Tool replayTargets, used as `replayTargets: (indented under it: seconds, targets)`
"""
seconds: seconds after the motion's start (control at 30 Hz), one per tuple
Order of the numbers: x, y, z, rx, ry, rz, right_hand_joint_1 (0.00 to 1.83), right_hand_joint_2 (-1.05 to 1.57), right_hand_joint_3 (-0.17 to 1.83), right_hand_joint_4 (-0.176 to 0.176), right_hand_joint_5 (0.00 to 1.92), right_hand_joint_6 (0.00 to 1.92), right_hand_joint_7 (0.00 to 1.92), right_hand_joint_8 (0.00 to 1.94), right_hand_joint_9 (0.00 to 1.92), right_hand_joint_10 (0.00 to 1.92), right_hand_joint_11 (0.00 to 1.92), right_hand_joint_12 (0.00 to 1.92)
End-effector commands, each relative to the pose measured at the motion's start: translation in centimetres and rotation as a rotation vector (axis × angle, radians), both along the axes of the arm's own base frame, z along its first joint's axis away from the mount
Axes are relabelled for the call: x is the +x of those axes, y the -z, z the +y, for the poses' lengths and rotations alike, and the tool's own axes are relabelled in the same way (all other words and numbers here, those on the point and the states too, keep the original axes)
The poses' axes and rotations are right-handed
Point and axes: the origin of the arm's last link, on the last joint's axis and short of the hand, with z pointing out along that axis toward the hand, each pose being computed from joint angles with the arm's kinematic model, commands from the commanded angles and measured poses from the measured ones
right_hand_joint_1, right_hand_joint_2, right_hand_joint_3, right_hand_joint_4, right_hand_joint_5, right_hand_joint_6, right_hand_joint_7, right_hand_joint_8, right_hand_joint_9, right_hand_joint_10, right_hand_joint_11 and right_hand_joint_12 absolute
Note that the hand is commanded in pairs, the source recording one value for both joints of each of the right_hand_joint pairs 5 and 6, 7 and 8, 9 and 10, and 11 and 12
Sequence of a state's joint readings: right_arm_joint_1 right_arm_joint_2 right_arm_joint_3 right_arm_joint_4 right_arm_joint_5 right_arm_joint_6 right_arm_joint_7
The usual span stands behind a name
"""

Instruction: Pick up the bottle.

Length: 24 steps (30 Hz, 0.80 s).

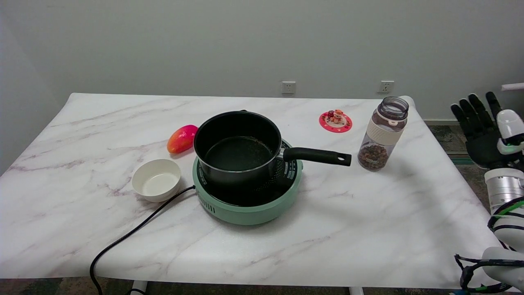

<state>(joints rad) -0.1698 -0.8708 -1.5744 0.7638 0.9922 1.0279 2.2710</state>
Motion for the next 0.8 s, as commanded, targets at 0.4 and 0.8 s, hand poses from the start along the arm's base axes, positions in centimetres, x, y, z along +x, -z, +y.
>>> replayTargets:
  seconds: [0.4, 0.8]
  targets:
    - [0.7, -2.3, -1.2, 0.038, 0.674, 0.862, 1.24, -0.75, 0.94, 0.000, 0.07, 0.07, 0.50, 0.50, 0.48, 0.48, 0.52, 0.52]
    - [0.2, -1.8, -2.0, 0.010, 0.777, 0.992, 1.22, -0.86, 0.90, 0.000, 0.10, 0.10, 0.49, 0.49, 0.47, 0.47, 0.49, 0.49]
